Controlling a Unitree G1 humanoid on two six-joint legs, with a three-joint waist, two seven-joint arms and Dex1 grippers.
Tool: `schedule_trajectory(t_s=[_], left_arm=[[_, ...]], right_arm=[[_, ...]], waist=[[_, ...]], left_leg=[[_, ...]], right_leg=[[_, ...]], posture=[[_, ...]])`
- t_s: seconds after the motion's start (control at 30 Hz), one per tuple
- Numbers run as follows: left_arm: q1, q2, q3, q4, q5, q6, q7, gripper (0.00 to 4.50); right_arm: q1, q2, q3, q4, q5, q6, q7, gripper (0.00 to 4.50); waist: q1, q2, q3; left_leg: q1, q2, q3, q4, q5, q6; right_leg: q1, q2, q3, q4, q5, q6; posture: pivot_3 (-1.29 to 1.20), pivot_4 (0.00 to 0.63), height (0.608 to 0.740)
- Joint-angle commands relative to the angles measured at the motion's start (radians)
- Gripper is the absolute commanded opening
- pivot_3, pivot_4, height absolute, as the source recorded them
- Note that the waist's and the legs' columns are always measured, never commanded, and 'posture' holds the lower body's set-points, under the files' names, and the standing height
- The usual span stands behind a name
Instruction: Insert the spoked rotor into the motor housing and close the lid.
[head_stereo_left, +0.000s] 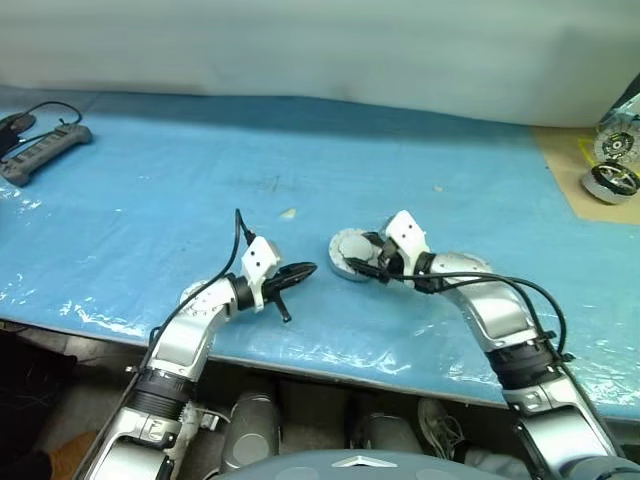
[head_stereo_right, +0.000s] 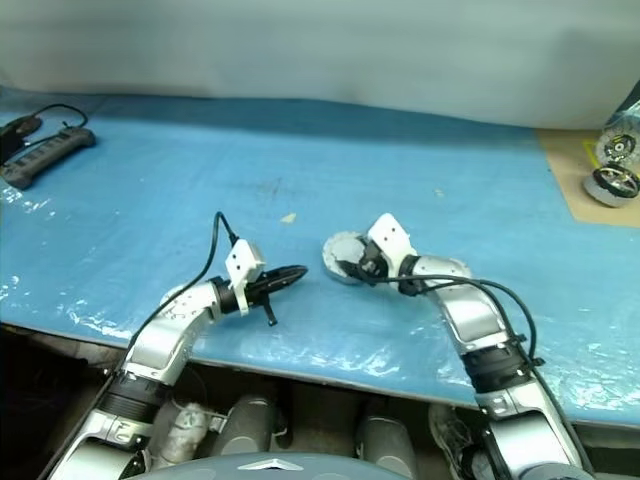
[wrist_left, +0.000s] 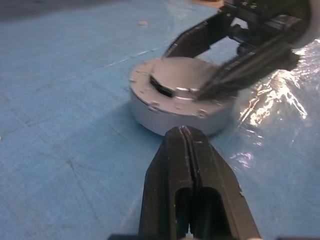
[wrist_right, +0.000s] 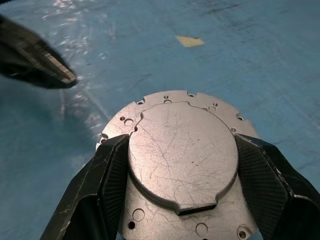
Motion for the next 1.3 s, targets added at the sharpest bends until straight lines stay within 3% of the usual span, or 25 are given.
schedule_trajectory(t_s=[0.03, 0.3, 0.43, 0.8, 1.03, 1.3], left_arm=[[-0.018, -0.001, 0.003, -0.002, -0.016, -0.014, -0.005, 0.0], [-0.068, -0.012, -0.035, -0.049, -0.021, 0.083, -0.003, 0.0], [-0.11, -0.025, -0.036, -0.015, -0.035, 0.112, -0.011, 0.0], [-0.187, -0.025, -0.069, 0.151, 0.049, 0.005, -0.025, 0.0], [-0.131, -0.024, -0.109, 0.11, 0.057, -0.008, -0.044, 0.0], [-0.195, -0.005, -0.12, 0.185, 0.098, 0.003, -0.05, 0.0]], right_arm=[[0.064, -0.029, 0.074, 0.007, 0.019, 0.157, 0.056, 2.94], [0.022, 0.02, 0.088, 0.026, -0.036, 0.153, -0.035, 2.94], [0.02, 0.005, 0.113, 0.062, -0.083, 0.108, -0.038, 2.94], [0.013, 0.027, 0.072, 0.185, -0.076, 0.009, -0.047, 2.94], [0.016, 0.017, 0.047, 0.191, -0.061, 0.0, -0.03, 2.94], [0.001, 0.024, 0.028, 0.24, -0.052, -0.019, -0.007, 2.94]], waist=[[-0.002, 0.0, 0.0], [-0.008, 0.0, -0.001], [-0.016, 0.0, -0.001], [-0.027, -0.001, -0.001], [-0.024, -0.001, -0.001], [-0.02, -0.001, -0.001]], left_leg=[[0.0, 0.0, 0.0, 0.0, -0.001, -0.001], [0.001, 0.002, 0.0, -0.001, -0.001, -0.003], [0.006, 0.002, 0.0, -0.001, -0.001, -0.003], [0.01, 0.002, -0.001, -0.001, -0.001, -0.003], [0.01, 0.001, -0.001, -0.002, -0.001, -0.003], [0.01, 0.001, -0.002, -0.002, -0.001, -0.003]], right_leg=[[0.0, 0.0, 0.0, 0.0, -0.001, -0.001], [-0.001, 0.001, -0.001, 0.002, -0.004, -0.003], [0.001, 0.001, -0.001, 0.003, -0.008, 0.004], [0.0, 0.001, -0.001, 0.002, -0.008, 0.005], [-0.001, 0.0, -0.001, -0.001, -0.008, 0.005], [-0.001, 0.0, -0.001, -0.003, -0.009, 0.005]], posture=[[0.0, 0.15, 0.74], [0.0, 0.15, 0.74], [0.0, 0.15, 0.74], [0.0, 0.15, 0.74], [0.0, 0.15, 0.74], [0.0, 0.15, 0.74]])
